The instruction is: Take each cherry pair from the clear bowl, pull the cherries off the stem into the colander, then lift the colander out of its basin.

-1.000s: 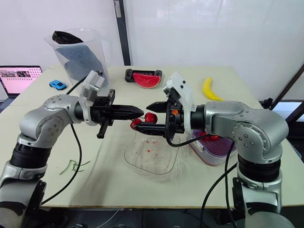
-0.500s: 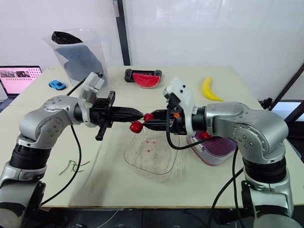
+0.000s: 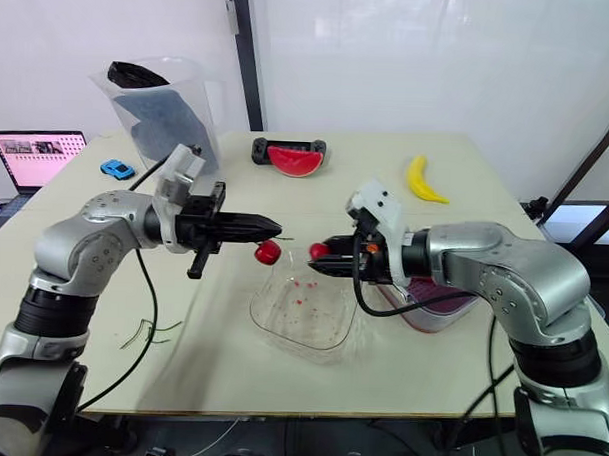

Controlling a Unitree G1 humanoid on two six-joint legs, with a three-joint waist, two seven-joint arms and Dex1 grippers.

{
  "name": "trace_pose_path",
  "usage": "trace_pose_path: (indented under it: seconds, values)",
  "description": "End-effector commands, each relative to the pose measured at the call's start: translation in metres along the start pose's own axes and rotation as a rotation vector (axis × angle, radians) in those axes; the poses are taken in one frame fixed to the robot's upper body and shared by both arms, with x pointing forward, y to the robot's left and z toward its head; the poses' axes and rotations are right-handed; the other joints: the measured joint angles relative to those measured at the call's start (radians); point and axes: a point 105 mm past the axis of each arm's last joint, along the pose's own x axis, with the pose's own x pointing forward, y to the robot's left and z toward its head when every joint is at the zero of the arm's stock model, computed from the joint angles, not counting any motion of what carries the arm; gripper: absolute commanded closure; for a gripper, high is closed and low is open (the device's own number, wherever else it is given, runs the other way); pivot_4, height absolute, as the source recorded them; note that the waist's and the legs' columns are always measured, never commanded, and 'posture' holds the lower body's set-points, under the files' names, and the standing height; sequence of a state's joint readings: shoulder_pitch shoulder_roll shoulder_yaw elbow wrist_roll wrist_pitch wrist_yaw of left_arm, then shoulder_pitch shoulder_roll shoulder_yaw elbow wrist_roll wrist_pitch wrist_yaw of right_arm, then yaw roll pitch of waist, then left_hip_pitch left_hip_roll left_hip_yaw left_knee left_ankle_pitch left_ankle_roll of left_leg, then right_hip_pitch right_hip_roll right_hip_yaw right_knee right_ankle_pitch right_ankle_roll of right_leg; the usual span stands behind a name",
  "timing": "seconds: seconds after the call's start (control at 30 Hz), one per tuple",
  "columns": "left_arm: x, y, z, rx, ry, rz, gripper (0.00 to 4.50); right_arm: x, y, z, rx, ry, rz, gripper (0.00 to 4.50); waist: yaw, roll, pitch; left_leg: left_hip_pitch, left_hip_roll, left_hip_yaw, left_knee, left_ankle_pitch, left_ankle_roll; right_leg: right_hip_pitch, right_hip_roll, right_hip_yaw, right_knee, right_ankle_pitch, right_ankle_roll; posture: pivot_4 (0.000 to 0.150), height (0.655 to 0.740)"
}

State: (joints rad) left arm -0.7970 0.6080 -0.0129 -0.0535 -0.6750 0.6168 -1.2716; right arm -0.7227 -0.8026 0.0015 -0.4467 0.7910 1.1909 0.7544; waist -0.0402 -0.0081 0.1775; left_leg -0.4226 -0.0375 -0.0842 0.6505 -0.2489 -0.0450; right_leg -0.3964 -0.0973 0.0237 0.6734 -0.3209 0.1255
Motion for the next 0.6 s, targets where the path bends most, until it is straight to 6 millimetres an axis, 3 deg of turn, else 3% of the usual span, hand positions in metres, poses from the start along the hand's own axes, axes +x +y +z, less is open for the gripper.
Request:
trace_pose_path:
  seconds: [0.03,0.13,0.27,0.5,0.6]
  values:
    - [-0.002,0.000,0.013,0.060,-0.020,0.005,4.50,-0.012,-0.006,0.007,-0.027,-0.035,-0.043,2.82,-0.002,0.000,0.000,0.000,0.000,0.000,0.000,0.000,0.000,0.000,0.000,0.000,0.000,0.000,0.000,0.150,0.7400]
    - [0.000,0.000,0.014,0.063,-0.026,0.009,4.50,-0.024,-0.009,0.010,-0.068,-0.045,-0.058,2.82,-0.002,0.000,0.000,0.000,0.000,0.000,-0.001,0.000,0.000,0.000,0.000,0.000,0.000,0.000,0.000,0.150,0.7400]
    - [0.000,0.000,0.014,0.065,-0.032,0.025,4.50,-0.058,-0.033,0.021,-0.118,-0.028,-0.181,2.82,0.003,0.000,0.000,0.000,0.000,0.000,0.000,0.000,0.000,0.000,0.000,0.000,-0.001,0.000,0.000,0.150,0.7400]
    - [0.000,0.006,0.013,0.071,-0.031,0.046,4.50,-0.098,-0.072,-0.020,-0.221,0.315,-0.345,2.82,0.000,0.000,0.000,0.000,0.000,0.001,0.000,-0.001,0.001,0.001,0.000,0.000,-0.002,0.000,0.000,0.150,0.7400]
    - [0.003,0.010,0.014,0.090,-0.042,0.055,4.50,-0.104,-0.085,-0.050,-0.243,0.455,-0.365,2.82,-0.001,0.000,0.000,0.000,0.000,0.001,0.000,0.000,0.001,0.000,0.000,0.000,-0.002,0.000,0.000,0.150,0.7400]
